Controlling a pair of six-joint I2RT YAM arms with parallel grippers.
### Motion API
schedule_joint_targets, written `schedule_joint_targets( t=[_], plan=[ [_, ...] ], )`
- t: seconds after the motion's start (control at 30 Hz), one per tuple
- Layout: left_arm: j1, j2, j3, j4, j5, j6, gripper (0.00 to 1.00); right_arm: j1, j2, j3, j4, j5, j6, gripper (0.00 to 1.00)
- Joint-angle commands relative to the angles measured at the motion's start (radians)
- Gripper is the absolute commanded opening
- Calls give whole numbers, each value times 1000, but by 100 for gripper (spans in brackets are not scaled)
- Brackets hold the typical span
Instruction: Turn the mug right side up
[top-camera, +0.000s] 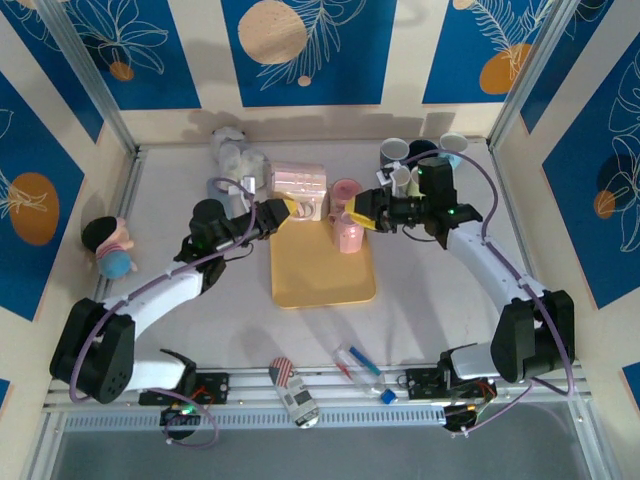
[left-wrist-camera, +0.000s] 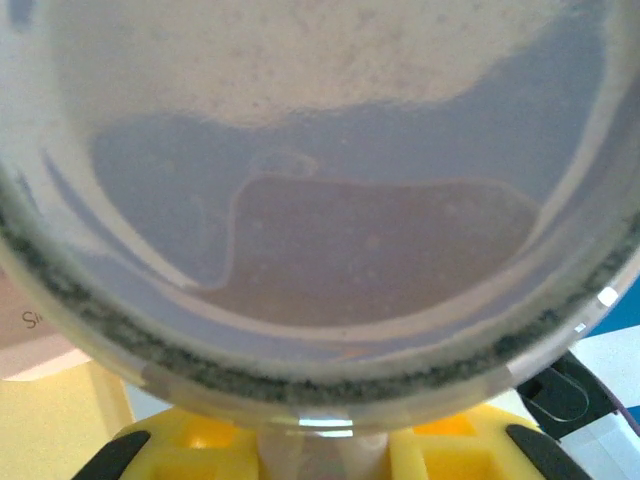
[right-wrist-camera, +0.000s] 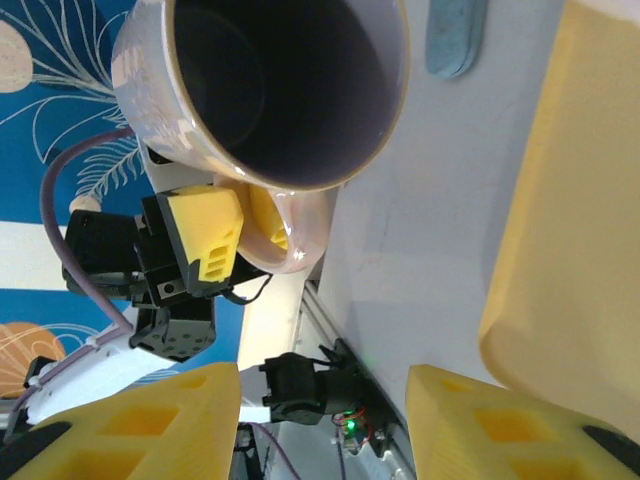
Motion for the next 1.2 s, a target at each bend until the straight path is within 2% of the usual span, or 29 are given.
schedule_joint_targets(
  t=[0.0,0.27,0.37,0.5,0.83,1.17],
  plan=[
    [9,-28,28,174,25,0,0,45,12,-22,147,-37,100,48],
    [10,-32,21,169,18,-5,0,164,89,-44,391,25,254,50],
    [10,-38,23,158,17,-5,0,188,102,-46,411,83,287,50],
    [11,-42,21,151,20,0,0,196,114,-73,487,121,342,50],
    [14,-42,25,166,20,-13,0,231,155,-54,524,154,372,48],
    [19,-53,15,171,17,-24,0,277,201,-91,713,234,478,40]
  ],
)
